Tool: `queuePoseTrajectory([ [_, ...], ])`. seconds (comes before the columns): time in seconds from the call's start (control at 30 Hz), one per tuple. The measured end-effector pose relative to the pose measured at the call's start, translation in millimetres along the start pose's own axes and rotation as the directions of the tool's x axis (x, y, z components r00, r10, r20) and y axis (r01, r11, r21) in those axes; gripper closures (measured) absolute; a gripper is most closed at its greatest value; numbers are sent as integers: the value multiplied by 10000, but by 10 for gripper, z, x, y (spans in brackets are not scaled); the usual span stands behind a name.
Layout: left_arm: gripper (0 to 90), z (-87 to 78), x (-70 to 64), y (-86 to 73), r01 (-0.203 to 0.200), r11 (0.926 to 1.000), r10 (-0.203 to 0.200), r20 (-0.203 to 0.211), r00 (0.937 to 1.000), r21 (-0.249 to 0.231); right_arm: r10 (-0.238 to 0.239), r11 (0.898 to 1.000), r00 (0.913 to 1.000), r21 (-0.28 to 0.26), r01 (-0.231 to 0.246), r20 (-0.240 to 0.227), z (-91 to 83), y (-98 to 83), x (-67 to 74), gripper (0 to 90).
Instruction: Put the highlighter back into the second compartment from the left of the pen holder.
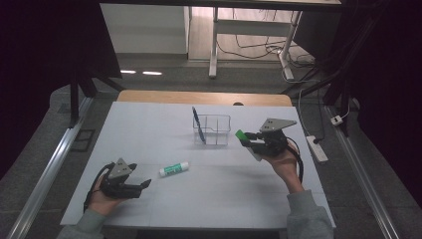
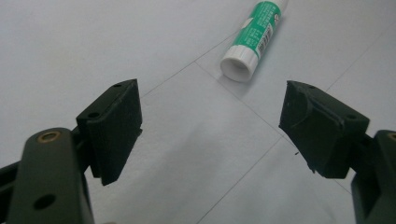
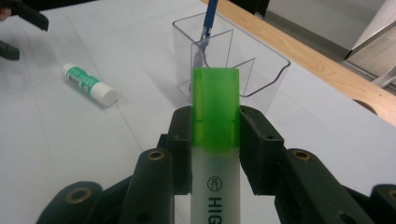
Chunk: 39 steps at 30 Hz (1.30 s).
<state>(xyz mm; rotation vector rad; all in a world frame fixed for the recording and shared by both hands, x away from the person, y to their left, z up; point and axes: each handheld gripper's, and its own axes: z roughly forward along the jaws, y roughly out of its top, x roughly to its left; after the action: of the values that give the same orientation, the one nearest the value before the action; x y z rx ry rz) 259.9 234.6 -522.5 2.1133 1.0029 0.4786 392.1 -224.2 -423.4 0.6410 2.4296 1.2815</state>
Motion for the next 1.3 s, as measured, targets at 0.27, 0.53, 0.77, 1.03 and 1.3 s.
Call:
queuePoseTrajectory([
  [0.27, 206, 0, -1, 1, -5, 10000, 5, -16, 10000, -2, 107, 9995, 9998, -283, -102, 160, -13, 40, 2, 667],
  [0.53, 206, 3, 4, 1, -11, 10000, 11, -16, 10000, 4, 212, 9982, 9995, -569, -199, 215, 14, 95, 10, 667],
  [0.77, 206, 3, 7, 0, -3, 10000, 3, -11, 10000, 3, 344, 9962, 9992, -811, -326, 203, 40, 151, 33, 667],
  [1.03, 206, 3, 8, 0, 11, 10000, -11, 2, 10000, -4, 462, 9935, 9985, -1051, -429, 295, 66, 201, 35, 667],
  [1.3, 206, -2, 17, -2, 25, 10000, -24, 17, 10000, -59, 634, 9888, 9975, -1375, -588, 299, 105, 333, -4, 668],
])
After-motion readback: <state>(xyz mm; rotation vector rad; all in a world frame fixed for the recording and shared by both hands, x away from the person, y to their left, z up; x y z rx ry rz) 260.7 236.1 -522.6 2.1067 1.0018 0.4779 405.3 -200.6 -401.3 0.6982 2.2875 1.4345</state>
